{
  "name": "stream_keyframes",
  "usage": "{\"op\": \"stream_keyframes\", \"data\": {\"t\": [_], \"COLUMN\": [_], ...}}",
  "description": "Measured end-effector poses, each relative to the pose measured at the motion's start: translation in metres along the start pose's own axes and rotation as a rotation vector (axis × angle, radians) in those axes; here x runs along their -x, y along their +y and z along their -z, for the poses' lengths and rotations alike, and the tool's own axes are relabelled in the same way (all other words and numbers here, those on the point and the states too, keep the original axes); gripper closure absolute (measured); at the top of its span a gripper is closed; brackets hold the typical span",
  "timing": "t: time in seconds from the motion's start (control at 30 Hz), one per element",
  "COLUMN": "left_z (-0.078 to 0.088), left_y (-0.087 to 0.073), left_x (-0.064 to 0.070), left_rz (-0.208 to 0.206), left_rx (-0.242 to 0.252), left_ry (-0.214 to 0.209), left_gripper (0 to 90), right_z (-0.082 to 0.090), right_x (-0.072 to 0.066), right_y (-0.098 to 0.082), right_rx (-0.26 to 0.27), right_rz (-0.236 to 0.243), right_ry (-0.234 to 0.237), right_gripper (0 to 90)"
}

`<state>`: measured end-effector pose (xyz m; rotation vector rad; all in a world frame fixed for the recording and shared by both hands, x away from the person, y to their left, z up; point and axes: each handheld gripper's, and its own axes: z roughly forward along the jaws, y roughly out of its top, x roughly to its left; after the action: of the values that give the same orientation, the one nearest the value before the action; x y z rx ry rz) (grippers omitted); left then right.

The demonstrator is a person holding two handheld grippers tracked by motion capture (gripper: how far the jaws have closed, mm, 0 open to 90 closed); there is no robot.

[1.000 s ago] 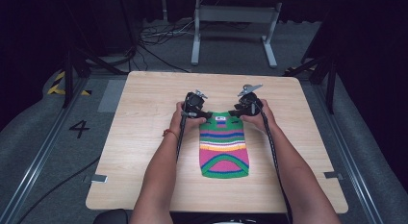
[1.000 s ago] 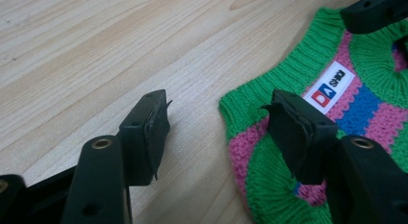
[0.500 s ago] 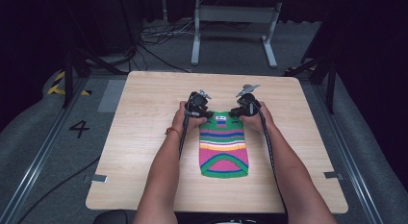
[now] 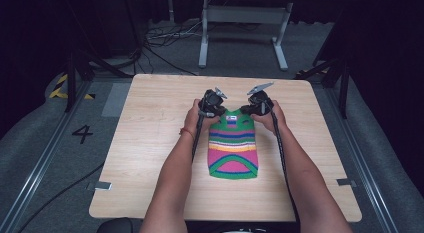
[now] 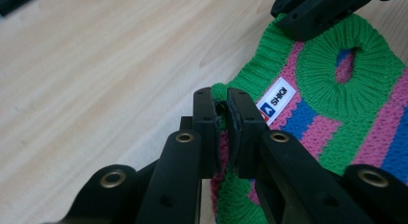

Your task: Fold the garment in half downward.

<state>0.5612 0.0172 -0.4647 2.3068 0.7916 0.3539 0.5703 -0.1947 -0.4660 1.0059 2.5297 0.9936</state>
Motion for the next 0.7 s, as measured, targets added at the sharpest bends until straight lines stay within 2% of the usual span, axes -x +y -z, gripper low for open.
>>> {"op": "stream_keyframes", "data": {"t": [0.1, 0.17, 0.3, 0.47, 0.57, 0.63, 0.7], "left_z": [0.006, 0.01, 0.017, 0.029, 0.041, 0.043, 0.049], "left_y": [0.007, 0.009, 0.008, 0.004, -0.001, -0.002, -0.005], "left_x": [0.0, 0.0, -0.001, 0.002, 0.009, 0.011, 0.017], "left_rz": [-0.022, -0.018, -0.038, -0.06, -0.11, -0.122, -0.129], "left_rx": [0.009, 0.019, 0.02, 0.049, 0.064, 0.058, 0.076], "left_ry": [0.023, 0.023, 0.029, 0.019, 0.007, 0.012, 0.004], "left_gripper": [83.2, 83.1, 82.7, 82.4, 82.5, 82.6, 82.5], "right_z": [0.009, 0.013, 0.019, 0.028, 0.038, 0.041, 0.046], "right_x": [0.001, 0.001, -0.001, -0.004, -0.007, -0.008, -0.011], "right_y": [0.004, 0.006, 0.007, 0.004, -0.002, -0.004, -0.007], "right_rx": [0.036, 0.053, 0.077, 0.11, 0.129, 0.139, 0.14], "right_rz": [0.005, 0.011, 0.016, 0.035, 0.053, 0.06, 0.072], "right_ry": [-0.005, -0.004, 0.004, 0.022, 0.037, 0.046, 0.051], "right_gripper": [84.7, 84.7, 84.7, 84.7, 84.4, 84.4, 84.4]}}
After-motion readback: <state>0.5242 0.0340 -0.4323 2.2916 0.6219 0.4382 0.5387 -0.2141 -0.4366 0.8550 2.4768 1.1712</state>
